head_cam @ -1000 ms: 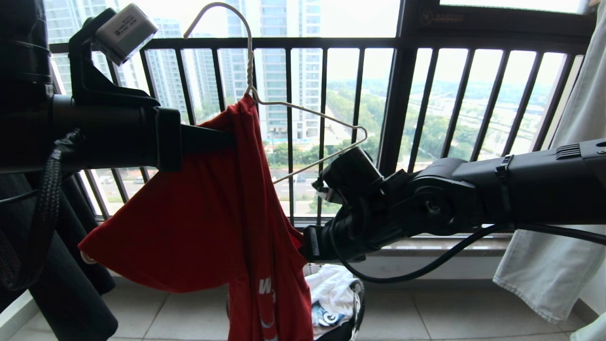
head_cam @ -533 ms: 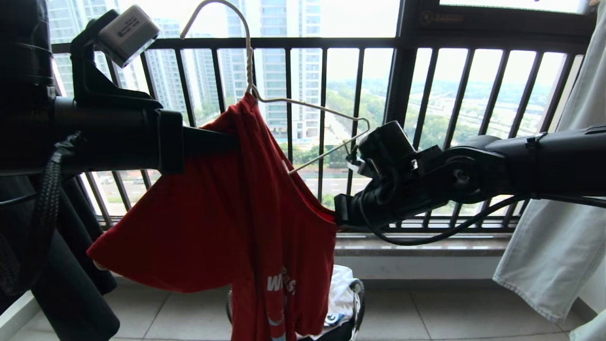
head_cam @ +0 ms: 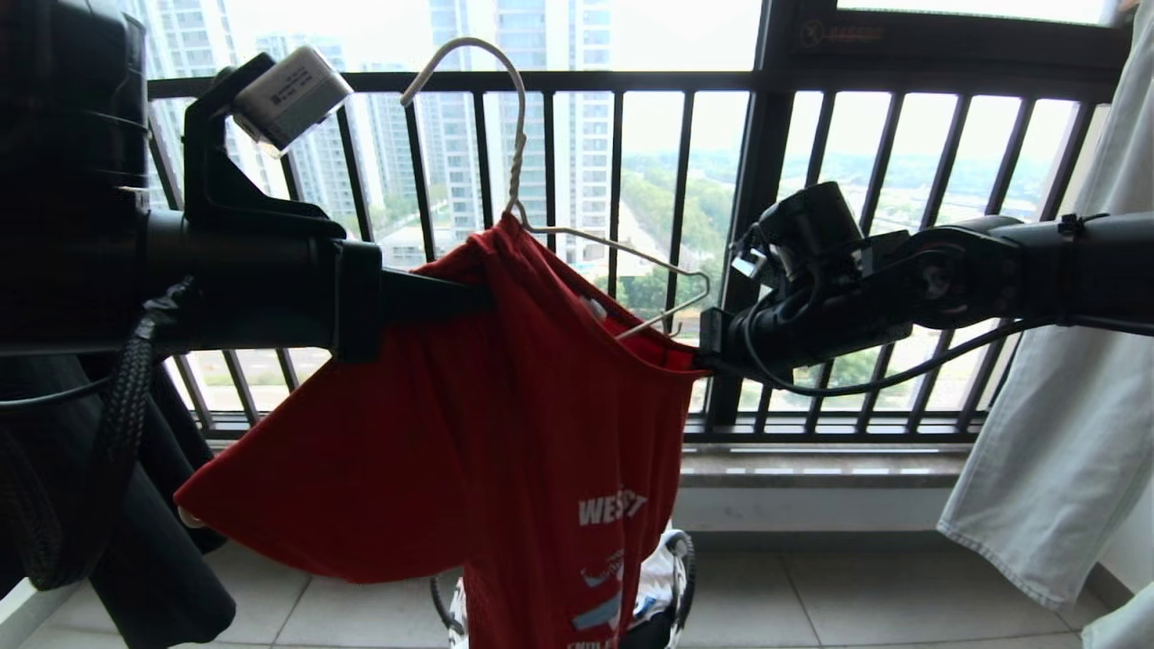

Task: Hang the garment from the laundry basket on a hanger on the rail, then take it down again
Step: Hang the clothes on the clothes rack

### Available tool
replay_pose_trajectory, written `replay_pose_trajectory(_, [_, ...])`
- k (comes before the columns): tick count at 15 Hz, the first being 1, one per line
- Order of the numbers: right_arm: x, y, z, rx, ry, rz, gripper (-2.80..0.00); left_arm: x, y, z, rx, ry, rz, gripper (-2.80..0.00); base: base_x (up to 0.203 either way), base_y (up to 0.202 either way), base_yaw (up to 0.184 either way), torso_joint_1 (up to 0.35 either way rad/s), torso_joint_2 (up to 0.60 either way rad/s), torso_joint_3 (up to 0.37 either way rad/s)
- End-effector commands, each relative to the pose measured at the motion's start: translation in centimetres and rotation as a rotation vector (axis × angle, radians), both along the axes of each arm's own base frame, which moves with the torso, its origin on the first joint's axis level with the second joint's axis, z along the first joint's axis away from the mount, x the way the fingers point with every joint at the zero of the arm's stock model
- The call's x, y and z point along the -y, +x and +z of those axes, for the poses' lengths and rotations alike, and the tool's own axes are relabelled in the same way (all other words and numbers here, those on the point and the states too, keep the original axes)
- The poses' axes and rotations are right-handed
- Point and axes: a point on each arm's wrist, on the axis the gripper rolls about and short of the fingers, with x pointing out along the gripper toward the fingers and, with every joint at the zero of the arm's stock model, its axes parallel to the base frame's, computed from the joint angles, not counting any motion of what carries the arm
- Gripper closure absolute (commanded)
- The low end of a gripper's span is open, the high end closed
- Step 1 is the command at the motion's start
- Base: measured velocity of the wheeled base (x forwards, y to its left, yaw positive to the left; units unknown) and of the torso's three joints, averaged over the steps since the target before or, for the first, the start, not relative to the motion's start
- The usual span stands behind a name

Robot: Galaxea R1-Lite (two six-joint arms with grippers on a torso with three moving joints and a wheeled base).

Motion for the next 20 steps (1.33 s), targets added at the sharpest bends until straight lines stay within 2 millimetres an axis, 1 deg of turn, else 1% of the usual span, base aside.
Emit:
replay_pose_trajectory(1, [1.1,0.6,0.4,0.011,0.008,-0.032,0.0,0.5,0.0,-0.4,-0.015,0.007,-0.018,0.0,0.0,0.0,0.0,0.0,0.0,0.0])
replay_pose_trajectory(6, [2.8,1.4,0.9,0.031,0.014,-0.081,0.0,1.2,0.0,-1.2,-0.033,0.025,-0.048,0.0,0.0,0.0,0.0,0.0,0.0,0.0])
replay_pose_trajectory(9, [3.4,1.4,1.4,0.045,0.019,-0.095,0.0,1.8,0.9,-2.1,-0.035,0.067,-0.058,0.0,0.0,0.0,0.0,0.0,0.0,0.0])
replay_pose_trajectory(12, [3.6,1.0,2.1,0.062,0.024,-0.098,0.0,2.3,1.9,-2.9,-0.057,0.085,-0.055,0.0,0.0,0.0,0.0,0.0,0.0,0.0])
replay_pose_trajectory(14, [3.7,0.8,2.6,0.073,0.028,-0.1,0.0,2.4,2.0,-3.0,-0.055,0.09,-0.052,0.0,0.0,0.0,0.0,0.0,0.0,0.0])
replay_pose_trajectory(17, [3.9,0.1,3.5,0.095,0.034,-0.103,0.0,2.7,2.8,-3.8,-0.045,0.136,-0.012,0.0,0.0,0.0,0.0,0.0,0.0,0.0])
replay_pose_trajectory(20, [4.0,-0.8,4.4,0.115,0.042,-0.1,0.0,3.8,3.5,-4.8,-0.051,0.187,0.027,0.0,0.0,0.0,0.0,0.0,0.0,0.0])
